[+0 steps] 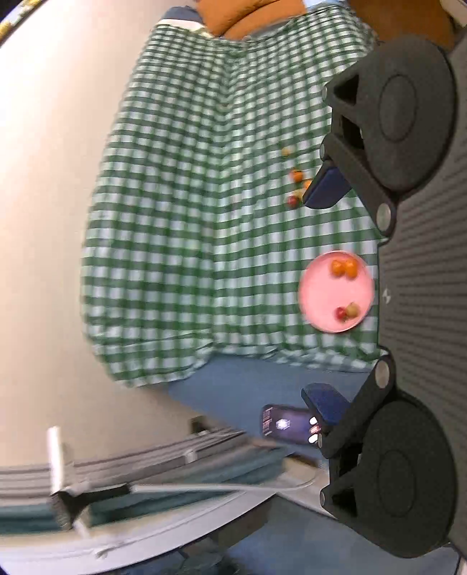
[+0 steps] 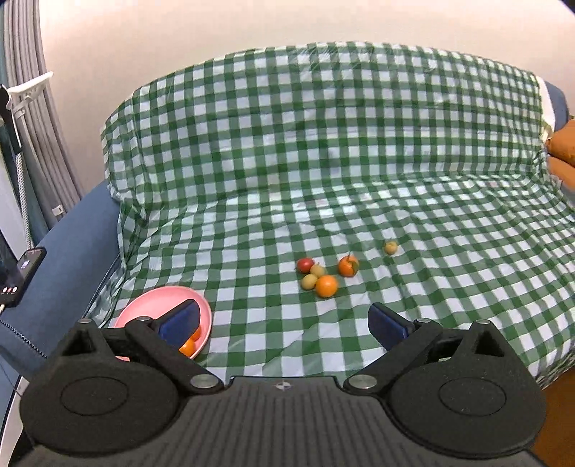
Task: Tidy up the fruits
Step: 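Lift both tools away from the plate toward the remaining fruits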
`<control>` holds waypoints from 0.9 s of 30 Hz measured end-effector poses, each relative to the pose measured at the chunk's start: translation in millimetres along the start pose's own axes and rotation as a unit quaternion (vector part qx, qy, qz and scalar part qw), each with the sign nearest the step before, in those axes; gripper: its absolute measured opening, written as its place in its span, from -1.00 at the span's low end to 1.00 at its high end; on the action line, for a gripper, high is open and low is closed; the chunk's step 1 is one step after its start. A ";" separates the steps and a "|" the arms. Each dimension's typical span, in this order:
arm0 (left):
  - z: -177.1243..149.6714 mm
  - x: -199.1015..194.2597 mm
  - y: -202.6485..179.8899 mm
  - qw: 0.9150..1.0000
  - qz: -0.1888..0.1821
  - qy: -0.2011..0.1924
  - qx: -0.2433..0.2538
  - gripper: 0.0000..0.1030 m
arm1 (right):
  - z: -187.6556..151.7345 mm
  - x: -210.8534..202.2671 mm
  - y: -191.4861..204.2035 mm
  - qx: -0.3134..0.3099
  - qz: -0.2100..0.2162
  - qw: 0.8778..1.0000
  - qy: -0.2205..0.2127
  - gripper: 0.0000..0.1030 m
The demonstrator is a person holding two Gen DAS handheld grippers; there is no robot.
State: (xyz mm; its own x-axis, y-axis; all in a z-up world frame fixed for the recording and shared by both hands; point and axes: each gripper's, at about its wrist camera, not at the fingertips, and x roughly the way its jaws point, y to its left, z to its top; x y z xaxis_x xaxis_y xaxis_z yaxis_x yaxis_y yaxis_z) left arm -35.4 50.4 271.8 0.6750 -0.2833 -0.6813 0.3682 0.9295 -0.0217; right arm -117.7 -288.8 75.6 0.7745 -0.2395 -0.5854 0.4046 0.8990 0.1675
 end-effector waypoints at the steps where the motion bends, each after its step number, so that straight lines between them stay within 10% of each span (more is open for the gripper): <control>1: -0.8 -9.2 0.6 1.000 -0.007 -0.010 -0.007 1.00 | 0.0 -0.7 -3.2 0.003 -0.004 1.000 -0.003 0.93; 12: 28.8 -60.3 -18.8 0.994 -0.021 -0.109 -0.025 1.00 | 11.5 9.8 -33.0 0.020 -0.035 0.999 -0.008 0.93; 27: 59.2 -7.2 -66.9 0.998 -0.032 -0.060 0.001 1.00 | 5.6 59.7 -69.5 0.059 -0.058 0.996 0.017 0.93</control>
State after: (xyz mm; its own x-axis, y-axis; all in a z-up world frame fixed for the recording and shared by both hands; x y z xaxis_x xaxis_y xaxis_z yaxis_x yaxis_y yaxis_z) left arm -27.0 -23.7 321.5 0.7213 -0.3686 -0.5864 0.4146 0.9080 -0.0608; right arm -96.9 -367.6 33.5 0.7029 -0.3258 -0.6323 0.5471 0.8157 0.1878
